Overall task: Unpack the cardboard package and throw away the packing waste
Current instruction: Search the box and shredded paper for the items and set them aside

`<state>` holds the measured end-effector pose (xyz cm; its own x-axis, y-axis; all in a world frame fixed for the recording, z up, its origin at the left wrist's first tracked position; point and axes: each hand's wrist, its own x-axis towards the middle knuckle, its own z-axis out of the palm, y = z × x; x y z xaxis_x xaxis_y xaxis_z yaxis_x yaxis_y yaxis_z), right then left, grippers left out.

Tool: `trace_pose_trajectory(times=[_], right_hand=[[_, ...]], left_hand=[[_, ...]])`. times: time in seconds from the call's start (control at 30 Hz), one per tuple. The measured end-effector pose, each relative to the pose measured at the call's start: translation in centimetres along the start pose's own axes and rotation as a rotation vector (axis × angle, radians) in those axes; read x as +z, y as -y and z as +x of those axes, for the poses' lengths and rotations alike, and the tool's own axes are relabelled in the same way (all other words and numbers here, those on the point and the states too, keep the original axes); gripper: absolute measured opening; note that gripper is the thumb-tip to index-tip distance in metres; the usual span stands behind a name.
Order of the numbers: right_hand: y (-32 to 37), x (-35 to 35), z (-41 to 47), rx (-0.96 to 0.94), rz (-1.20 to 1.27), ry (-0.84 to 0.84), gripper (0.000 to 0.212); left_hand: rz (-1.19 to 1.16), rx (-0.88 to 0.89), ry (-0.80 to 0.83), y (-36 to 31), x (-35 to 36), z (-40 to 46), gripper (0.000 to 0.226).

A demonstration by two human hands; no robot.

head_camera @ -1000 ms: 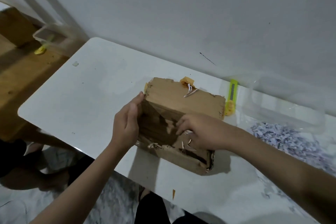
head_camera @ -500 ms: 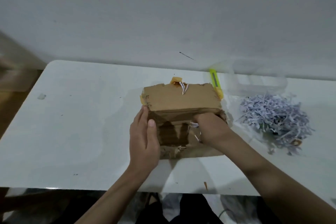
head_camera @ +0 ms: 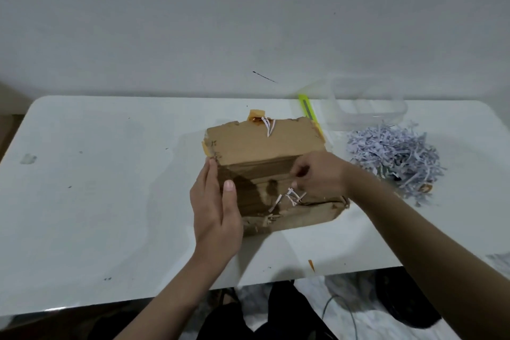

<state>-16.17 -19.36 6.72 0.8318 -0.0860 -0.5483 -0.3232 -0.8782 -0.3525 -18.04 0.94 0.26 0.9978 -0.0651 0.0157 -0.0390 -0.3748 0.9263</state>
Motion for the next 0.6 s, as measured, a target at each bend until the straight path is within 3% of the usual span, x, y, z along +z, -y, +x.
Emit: trace_pose_trajectory(times=[0.1, 0.17, 0.23, 0.37, 0.5, 0.6], right_hand=[[1.8, 0.9, 0.0, 0.071, -0.331, 0.142, 0.016], [2.3, 1.5, 0.5, 0.103, -0.434, 0.276, 0.011], [2.1, 2.1, 1.1, 0.132, -0.455, 0.309, 0.018], [0.9, 2.3, 1.6, 0.159, -0.288, 0.241, 0.029], [-0.3, 2.1, 1.7, 0.100, 0.079, 0.094, 0.008], [-0.6, 1.0, 1.2, 0.085, 0.331, 0.061, 0.022]], left_hand=[[0.009, 0.004, 0.004, -0.1, 0.0, 0.0, 0.075], [0.006, -0.003, 0.005, -0.2, 0.0, 0.1, 0.075], [0.005, -0.005, 0.004, -0.2, 0.1, 0.1, 0.075], [0.007, -0.009, 0.000, -0.2, 0.1, 0.0, 0.074], [0.028, 0.000, -0.006, 0.1, 0.1, 0.2, 0.074], [0.038, 0.006, 0.002, 0.1, 0.0, 0.2, 0.073]])
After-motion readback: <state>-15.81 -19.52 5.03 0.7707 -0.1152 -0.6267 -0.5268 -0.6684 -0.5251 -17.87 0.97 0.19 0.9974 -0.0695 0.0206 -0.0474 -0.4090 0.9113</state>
